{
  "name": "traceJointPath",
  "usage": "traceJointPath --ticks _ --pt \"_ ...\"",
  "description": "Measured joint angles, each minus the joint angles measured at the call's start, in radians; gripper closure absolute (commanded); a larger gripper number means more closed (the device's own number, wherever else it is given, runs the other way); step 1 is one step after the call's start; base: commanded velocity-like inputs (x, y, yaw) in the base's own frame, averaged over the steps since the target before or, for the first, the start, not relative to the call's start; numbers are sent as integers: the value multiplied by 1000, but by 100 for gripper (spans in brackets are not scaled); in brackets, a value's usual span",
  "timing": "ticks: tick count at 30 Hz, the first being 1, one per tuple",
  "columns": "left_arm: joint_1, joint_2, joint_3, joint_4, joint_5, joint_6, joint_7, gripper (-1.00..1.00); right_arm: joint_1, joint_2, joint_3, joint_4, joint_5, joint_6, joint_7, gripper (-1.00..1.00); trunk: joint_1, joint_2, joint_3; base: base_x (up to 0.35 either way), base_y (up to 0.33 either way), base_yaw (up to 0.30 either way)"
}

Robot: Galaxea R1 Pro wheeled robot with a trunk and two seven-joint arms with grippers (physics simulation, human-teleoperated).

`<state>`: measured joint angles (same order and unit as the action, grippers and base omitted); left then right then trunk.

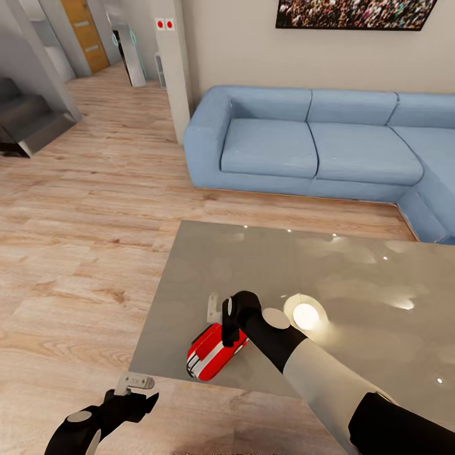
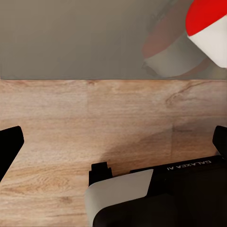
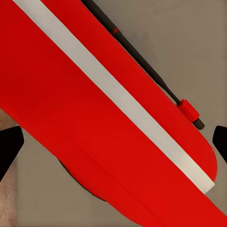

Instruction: Turn on the radio receiver that's on the table in the living room.

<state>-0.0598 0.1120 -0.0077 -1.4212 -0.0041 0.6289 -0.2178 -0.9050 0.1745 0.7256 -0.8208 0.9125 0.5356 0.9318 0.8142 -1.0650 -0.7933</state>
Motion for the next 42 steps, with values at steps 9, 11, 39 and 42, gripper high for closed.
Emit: traceJointPath --ticks 9,11,39,42 --pt "0 0 0 0 0 0 0 -100 0 0 0 0 -1 -21 5 -100 0 0 -13 0 0 -29" --pt "0 0 0 0 0 0 0 -100 0 0 0 0 -1 -21 5 -100 0 0 -15 0 0 -4" --pt "0 0 0 -1 -1 0 0 -100 0 0 0 2 1 -22 2 -100 0 0 -33 0 0 0" --pt "0 0 0 -1 -1 0 0 -100 0 0 0 2 1 -22 5 -100 0 0 -34 0 0 0"
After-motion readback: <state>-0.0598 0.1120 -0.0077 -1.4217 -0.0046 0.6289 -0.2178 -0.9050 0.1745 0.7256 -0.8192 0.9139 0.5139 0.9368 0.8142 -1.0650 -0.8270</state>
